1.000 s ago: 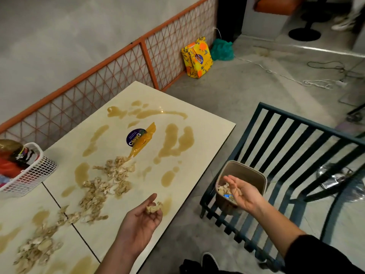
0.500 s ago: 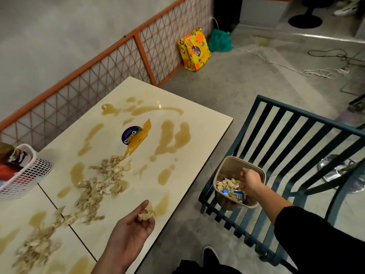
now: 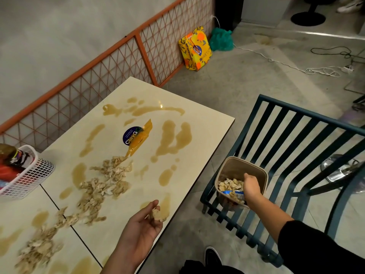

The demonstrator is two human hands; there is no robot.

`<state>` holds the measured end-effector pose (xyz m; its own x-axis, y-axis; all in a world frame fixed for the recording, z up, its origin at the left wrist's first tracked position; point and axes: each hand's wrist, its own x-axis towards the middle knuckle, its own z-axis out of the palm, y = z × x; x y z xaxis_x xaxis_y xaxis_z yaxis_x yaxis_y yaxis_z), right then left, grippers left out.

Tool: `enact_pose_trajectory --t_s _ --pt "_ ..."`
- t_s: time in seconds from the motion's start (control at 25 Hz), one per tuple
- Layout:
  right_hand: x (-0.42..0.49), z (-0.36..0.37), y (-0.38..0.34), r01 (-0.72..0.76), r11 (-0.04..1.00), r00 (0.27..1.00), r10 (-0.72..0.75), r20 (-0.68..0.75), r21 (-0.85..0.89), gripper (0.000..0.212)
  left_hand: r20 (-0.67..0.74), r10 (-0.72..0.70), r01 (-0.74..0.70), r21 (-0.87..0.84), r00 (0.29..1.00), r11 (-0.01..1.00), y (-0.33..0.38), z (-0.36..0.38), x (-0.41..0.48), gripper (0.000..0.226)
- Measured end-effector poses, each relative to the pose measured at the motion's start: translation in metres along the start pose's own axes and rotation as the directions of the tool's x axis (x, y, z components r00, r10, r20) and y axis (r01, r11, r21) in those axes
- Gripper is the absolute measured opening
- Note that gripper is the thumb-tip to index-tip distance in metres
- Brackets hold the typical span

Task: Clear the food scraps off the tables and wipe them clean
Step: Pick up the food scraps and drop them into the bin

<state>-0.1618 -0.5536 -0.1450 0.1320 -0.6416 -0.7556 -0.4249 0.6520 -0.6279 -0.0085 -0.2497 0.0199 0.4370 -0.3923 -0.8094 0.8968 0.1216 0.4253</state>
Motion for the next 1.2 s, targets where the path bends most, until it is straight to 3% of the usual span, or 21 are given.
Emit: enact_pose_trajectory --t_s 0.08,0.12,0.24,0.28,0.36,0.44,0.52,0.6,0.64,0.72,0.8,0.92,1.08,1.2 --pt "-0.048 0.014 0.005 -0.075 0.991 0.993 0.064 0.094 0.111 0.034 0.02 0.024 -0.025 0.041 1.0 0.999 -0.007 0.012 0.003 0.023" --pt "-0.076 0.024 0.008 -0.196 0.963 0.959 0.148 0.243 0.187 0.035 0.037 0.045 -0.047 0.073 0.998 0.996 -0.011 0.019 0.004 0.022" --pt "-0.146 0.053 0.016 -0.522 0.835 0.685 0.288 0.669 0.175 0.053 0.122 0.187 -0.215 0.289 0.975 0.933 -0.026 0.037 0.007 0.021" --pt "-0.162 0.06 0.015 -0.568 0.804 0.609 0.267 0.747 0.175 0.057 0.176 0.286 -0.336 0.47 0.942 0.816 -0.031 0.04 0.008 0.018" --pt "-0.18 0.071 0.007 -0.6 0.776 0.529 0.2 0.825 0.196 0.061 0.392 0.439 -0.552 0.764 0.808 0.334 -0.044 0.041 0.011 0.016" --pt "-0.185 0.075 0.001 -0.609 0.764 0.512 0.175 0.841 0.212 0.058 0.6 0.446 -0.636 0.767 0.664 -0.087 -0.05 0.037 0.015 0.019" --pt "-0.183 0.075 0.0 -0.598 0.773 0.533 0.189 0.825 0.209 0.049 0.714 0.372 -0.617 0.7 0.593 -0.359 -0.048 0.031 0.018 0.02" --pt "-0.177 0.074 0.004 -0.585 0.786 0.591 0.246 0.768 0.199 0.028 0.736 0.252 -0.579 0.659 0.628 -0.48 -0.044 0.026 0.016 0.029" --pt "-0.17 0.074 0.008 -0.553 0.809 0.65 0.27 0.711 0.198 0.019 0.726 0.198 -0.59 0.662 0.659 -0.463 -0.043 0.022 0.014 0.035" --pt "-0.156 0.07 0.013 -0.477 0.857 0.767 0.298 0.568 0.195 0.015 0.677 0.168 -0.62 0.728 0.716 -0.292 -0.042 0.01 0.009 0.044" --pt "-0.133 0.055 0.013 -0.436 0.862 0.839 0.284 0.464 0.26 0.014 0.577 0.226 -0.578 0.813 0.784 -0.071 -0.04 -0.004 0.007 0.034" --pt "-0.093 0.024 0.004 -0.356 0.848 0.916 0.235 0.324 0.393 0.03 0.336 0.347 -0.417 0.889 0.876 0.189 -0.025 -0.027 0.009 0.011" --pt "-0.043 -0.008 -0.008 -0.253 0.844 0.966 0.195 0.168 0.474 0.026 0.128 0.421 -0.307 0.868 0.898 0.39 -0.002 -0.056 0.006 0.014" --pt "-0.011 -0.017 0.002 -0.336 0.858 0.942 0.298 0.157 0.388 0.038 0.048 0.435 -0.267 0.847 0.899 0.459 0.011 -0.068 0.006 0.015"
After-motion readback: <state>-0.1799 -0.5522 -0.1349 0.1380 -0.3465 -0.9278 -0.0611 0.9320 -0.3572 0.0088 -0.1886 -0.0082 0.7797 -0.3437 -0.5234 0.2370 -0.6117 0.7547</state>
